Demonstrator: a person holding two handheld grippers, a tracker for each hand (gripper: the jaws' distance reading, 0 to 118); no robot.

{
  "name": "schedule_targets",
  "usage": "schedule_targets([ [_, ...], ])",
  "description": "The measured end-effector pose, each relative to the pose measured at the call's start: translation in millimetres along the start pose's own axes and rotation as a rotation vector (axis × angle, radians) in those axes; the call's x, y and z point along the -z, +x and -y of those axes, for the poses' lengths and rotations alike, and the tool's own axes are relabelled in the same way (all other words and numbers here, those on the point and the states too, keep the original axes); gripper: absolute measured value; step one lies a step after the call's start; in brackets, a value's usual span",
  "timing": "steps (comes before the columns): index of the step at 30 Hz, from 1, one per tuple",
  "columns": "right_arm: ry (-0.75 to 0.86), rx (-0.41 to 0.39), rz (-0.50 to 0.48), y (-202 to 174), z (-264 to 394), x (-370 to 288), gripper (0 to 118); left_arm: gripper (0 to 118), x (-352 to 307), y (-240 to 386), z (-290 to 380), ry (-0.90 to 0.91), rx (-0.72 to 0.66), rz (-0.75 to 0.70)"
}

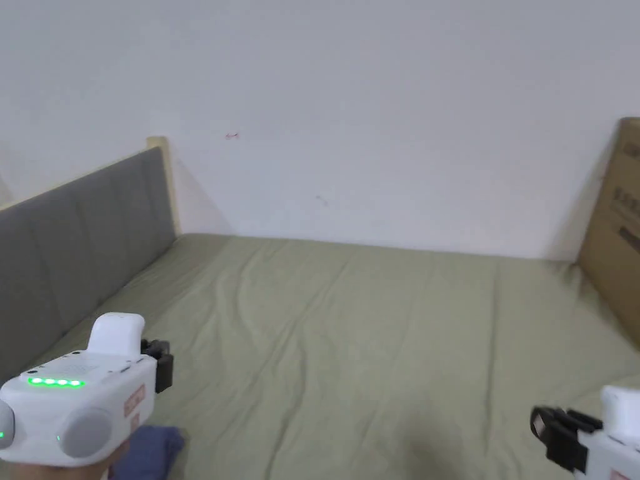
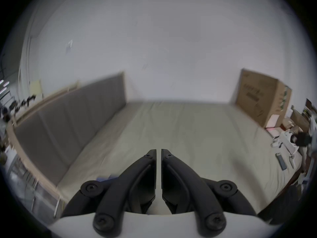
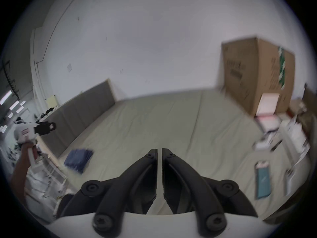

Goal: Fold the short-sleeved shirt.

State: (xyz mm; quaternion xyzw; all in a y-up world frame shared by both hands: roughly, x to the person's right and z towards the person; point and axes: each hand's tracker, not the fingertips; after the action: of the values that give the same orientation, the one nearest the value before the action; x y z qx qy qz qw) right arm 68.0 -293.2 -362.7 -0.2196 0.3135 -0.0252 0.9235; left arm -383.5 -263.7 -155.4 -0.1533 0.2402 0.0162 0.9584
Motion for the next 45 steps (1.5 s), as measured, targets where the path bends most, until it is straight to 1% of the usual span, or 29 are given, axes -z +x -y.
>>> schedule_targets([
  [1, 0.062, -0.030, 0.036, -1.0, -17.1, -8.6, 5, 6, -9.3, 24.8, -15.0, 0.076, 0.022, 0.021],
  [3, 0.174, -0.090, 0.053, -7.1, -46.6, -29.5, 5, 6, -26.4, 69.1, -41.1, 0.183, 0.071, 0.040],
  [5, 0.261, -0.173, 0.101, -13.7, -71.4, -47.7, 5, 6, -38.4, 102.3, -63.5, 0.264, 0.083, 0.102],
  [6, 0.289, -0.198, 0.124, -15.8, -80.3, -53.7, 5, 6, -42.8, 115.9, -72.4, 0.284, 0.081, 0.123],
  [8, 0.316, -0.187, 0.143, -16.0, -96.3, -62.5, 5, 6, -48.8, 142.0, -88.2, 0.301, 0.066, 0.152],
  [10, 0.339, -0.157, 0.148, -17.0, -106.9, -72.0, 5, 6, -49.0, 155.1, -93.9, 0.316, 0.007, 0.217],
  [12, 0.351, -0.115, 0.149, -16.8, -112.0, -78.6, 6, 6, -47.8, 165.7, -97.7, 0.286, 0.017, 0.222],
  [13, 0.353, -0.113, 0.151, -18.0, -113.8, -81.1, 6, 6, -47.1, 171.1, -99.1, 0.277, 0.031, 0.212],
  [15, 0.364, -0.127, 0.140, -19.0, -114.2, -85.3, 6, 6, -46.5, 174.4, -100.4, 0.261, 0.047, 0.221],
  [21, 0.360, -0.161, 0.151, -21.9, -108.8, -87.1, 8, 6, -50.0, 173.9, -97.1, 0.248, 0.062, 0.208],
  [23, 0.352, -0.155, 0.152, -21.3, -105.8, -85.3, 8, 6, -49.7, 168.7, -95.4, 0.247, 0.047, 0.204],
  [24, 0.350, -0.150, 0.151, -20.9, -104.6, -84.8, 10, 6, -50.9, 169.6, -94.9, 0.248, 0.042, 0.202],
  [26, 0.348, -0.147, 0.150, -20.6, -102.6, -83.8, 17, 7, -50.8, 166.1, -93.6, 0.248, 0.037, 0.198],
  [29, 0.339, -0.143, 0.145, -19.6, -100.5, -82.3, 30, 16, -49.2, 166.4, -94.6, 0.237, 0.039, 0.197],
  [30, 0.337, -0.145, 0.148, -19.2, -99.7, -81.6, 34, 24, -48.7, 166.0, -94.7, 0.233, 0.039, 0.198],
  [32, 0.333, -0.145, 0.149, -17.9, -98.4, -81.1, 37, 36, -49.1, 166.9, -94.4, 0.233, 0.042, 0.201],
  [33, 0.331, -0.143, 0.148, -18.0, -98.0, -81.7, 41, 48, -48.8, 167.5, -94.2, 0.233, 0.045, 0.199],
  [34, 0.328, -0.141, 0.148, -17.6, -97.6, -81.4, 45, 56, -48.1, 168.0, -94.0, 0.231, 0.048, 0.197],
  [39, 0.316, -0.139, 0.149, -16.4, -96.2, -80.1, 74, 88, -45.5, 170.2, -92.3, 0.218, 0.052, 0.205],
  [41, 0.321, -0.143, 0.152, -17.2, -95.7, -80.5, 81, 98, -44.7, 170.6, -90.5, 0.215, 0.053, 0.205],
  [42, 0.322, -0.143, 0.152, -17.4, -95.8, -80.7, 85, 105, -44.3, 171.1, -90.0, 0.213, 0.054, 0.203],
  [43, 0.321, -0.142, 0.150, -17.5, -95.9, -80.7, 88, 108, -43.8, 171.3, -89.8, 0.210, 0.052, 0.200],
  [45, 0.321, -0.141, 0.149, -18.0, -96.1, -80.8, 97, 111, -43.9, 170.2, -89.1, 0.209, 0.042, 0.201],
])
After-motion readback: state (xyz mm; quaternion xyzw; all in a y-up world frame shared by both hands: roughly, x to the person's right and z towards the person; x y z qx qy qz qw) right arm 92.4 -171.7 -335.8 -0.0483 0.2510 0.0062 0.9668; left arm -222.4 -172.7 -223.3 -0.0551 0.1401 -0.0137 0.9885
